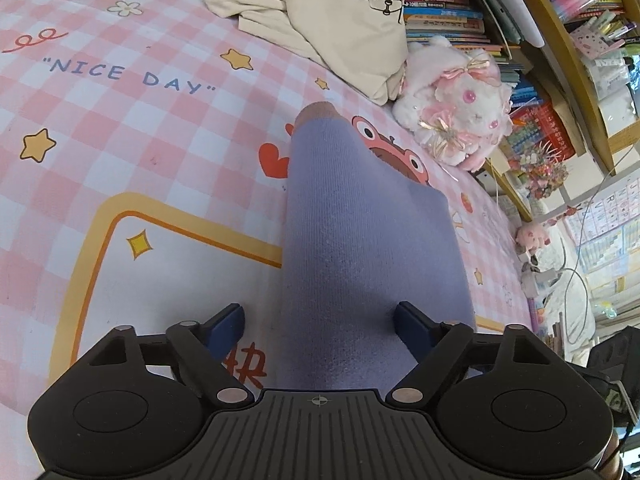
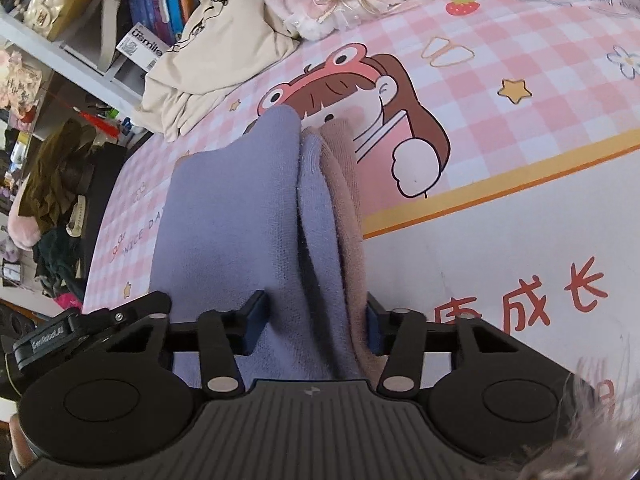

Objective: Fold clothes
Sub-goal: 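Carry the folded sweater with both grippers toward the beige cloth bag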

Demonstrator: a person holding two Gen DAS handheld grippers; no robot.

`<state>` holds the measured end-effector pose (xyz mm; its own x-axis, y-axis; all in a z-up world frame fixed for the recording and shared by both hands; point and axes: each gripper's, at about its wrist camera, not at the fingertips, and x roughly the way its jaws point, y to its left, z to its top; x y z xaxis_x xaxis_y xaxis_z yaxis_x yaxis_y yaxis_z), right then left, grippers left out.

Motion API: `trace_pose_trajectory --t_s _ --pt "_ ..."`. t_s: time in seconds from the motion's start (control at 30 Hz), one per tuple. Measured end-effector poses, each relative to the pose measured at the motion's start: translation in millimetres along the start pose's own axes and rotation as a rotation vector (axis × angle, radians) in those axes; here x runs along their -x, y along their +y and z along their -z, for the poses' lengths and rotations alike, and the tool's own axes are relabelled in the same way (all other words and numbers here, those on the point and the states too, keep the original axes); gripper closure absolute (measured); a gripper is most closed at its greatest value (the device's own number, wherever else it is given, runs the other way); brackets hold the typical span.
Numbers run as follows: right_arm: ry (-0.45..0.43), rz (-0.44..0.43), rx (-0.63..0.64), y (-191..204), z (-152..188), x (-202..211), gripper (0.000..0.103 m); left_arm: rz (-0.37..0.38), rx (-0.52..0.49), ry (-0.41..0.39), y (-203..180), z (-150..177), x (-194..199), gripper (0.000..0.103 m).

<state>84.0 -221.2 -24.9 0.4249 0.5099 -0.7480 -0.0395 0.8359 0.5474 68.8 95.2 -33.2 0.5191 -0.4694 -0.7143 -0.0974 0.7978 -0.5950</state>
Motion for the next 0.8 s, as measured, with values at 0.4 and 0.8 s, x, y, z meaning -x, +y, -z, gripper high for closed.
trace_pose_trajectory --t_s 0.4,0.8 --pt "-0.017 0.059 0.177 22.8 6.6 8.2 0.073 -0.099 -0.206 -0.023 -32.9 2.9 6.1 0.045" --pt "0.021 -0.058 -0.023 -9.3 1.6 -3.7 0.056 0.028 0.002 0.035 -0.3 -2.1 -6.1 0.031"
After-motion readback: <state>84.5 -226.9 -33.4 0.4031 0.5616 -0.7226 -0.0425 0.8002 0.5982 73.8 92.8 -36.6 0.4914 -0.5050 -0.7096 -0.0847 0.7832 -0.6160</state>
